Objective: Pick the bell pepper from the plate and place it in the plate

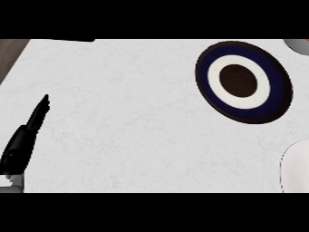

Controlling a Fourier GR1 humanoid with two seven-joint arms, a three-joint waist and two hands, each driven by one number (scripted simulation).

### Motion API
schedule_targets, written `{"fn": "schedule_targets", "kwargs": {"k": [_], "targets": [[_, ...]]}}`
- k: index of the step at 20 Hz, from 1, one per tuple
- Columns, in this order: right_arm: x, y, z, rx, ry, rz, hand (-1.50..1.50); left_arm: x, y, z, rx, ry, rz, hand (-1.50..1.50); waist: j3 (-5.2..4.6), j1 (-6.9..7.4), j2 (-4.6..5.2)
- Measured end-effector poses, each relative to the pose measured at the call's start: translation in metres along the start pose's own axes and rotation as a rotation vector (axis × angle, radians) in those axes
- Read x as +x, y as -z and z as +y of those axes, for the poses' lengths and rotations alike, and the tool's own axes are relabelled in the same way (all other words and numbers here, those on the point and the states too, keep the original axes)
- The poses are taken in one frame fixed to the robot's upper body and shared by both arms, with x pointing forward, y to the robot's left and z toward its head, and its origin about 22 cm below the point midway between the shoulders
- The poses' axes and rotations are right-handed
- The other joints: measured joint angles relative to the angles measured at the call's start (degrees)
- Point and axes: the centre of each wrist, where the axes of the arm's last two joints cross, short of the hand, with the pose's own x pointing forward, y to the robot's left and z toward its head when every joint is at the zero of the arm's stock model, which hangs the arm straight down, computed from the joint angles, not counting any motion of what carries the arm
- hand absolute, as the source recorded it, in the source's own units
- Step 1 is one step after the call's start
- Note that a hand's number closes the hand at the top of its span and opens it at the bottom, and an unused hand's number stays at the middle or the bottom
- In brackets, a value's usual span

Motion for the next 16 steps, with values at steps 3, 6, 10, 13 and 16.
{"fn": "schedule_targets", "kwargs": {"k": [3,6,10,13,16], "targets": [[0.003,0.01,-0.008,-0.015,0.069,-0.11,1.5,0.001,0.0,-0.001,0.008,-0.002,0.007,0.0,-0.12,-0.46,-0.26],[0.005,0.016,-0.01,-0.016,0.114,-0.158,1.5,-0.003,-0.004,0.0,0.009,-0.001,0.018,0.0,-0.24,-1.0,-0.51],[0.018,0.039,-0.011,-0.001,0.142,-0.213,1.5,-0.004,-0.002,0.007,0.023,0.008,0.026,0.0,-0.37,-1.49,-0.7],[0.03,0.057,-0.003,0.016,0.172,-0.25,1.5,-0.006,-0.006,0.008,0.024,0.013,0.029,0.0,-0.45,-1.71,-0.9],[0.044,0.077,0.007,0.041,0.212,-0.276,1.5,-0.008,-0.008,0.01,0.026,0.014,0.038,0.0,-0.52,-2.34,-1.12]]}}
